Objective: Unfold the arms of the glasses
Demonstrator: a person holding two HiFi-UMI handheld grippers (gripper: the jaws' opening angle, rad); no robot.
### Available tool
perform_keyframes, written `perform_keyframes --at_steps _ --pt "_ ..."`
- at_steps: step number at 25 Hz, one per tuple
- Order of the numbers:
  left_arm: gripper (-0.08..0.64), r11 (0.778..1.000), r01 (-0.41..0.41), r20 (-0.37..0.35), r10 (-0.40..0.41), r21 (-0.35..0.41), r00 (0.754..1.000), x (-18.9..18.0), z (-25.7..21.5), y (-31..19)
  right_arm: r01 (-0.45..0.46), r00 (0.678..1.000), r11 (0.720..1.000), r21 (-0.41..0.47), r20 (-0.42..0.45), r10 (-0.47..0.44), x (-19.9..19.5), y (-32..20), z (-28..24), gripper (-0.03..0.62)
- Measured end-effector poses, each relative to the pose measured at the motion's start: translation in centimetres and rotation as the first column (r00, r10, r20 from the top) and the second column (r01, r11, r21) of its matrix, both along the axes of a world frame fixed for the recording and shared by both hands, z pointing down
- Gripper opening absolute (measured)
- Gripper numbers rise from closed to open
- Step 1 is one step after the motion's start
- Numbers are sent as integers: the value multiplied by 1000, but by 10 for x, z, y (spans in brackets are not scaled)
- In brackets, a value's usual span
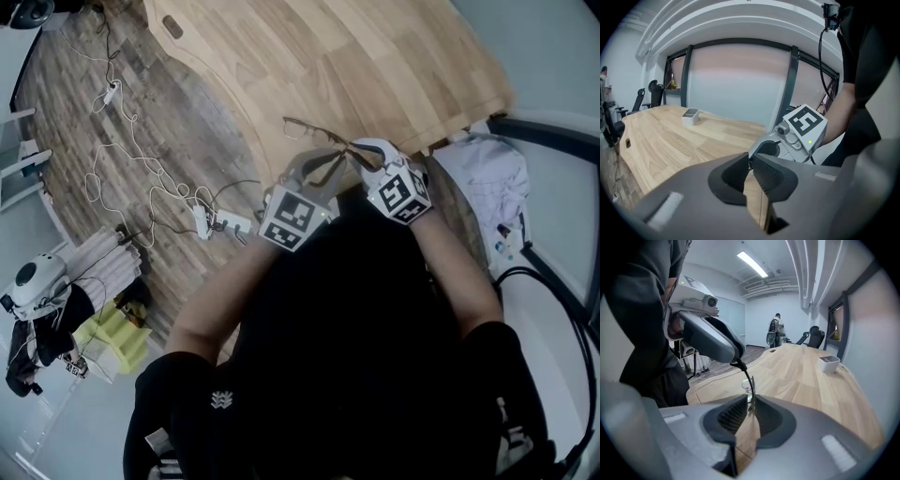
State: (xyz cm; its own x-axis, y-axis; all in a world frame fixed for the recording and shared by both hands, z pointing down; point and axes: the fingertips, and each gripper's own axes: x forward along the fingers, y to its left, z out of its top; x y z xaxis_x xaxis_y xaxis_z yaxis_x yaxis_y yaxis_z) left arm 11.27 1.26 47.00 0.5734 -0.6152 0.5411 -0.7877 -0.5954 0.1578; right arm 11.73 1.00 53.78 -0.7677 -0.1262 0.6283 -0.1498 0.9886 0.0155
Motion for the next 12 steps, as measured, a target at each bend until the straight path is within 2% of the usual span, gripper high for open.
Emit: perform_keyframes --at_steps 8,12 --pt "38 998 -4 1 4 58 1000 15 -7 -7 21 1000 999 -24 14 -21 3 -7 9 46" --pt "41 996 19 -21 -17 87 1000 13 -15 -10 25 1000 999 -30 19 -24 5 -10 12 46"
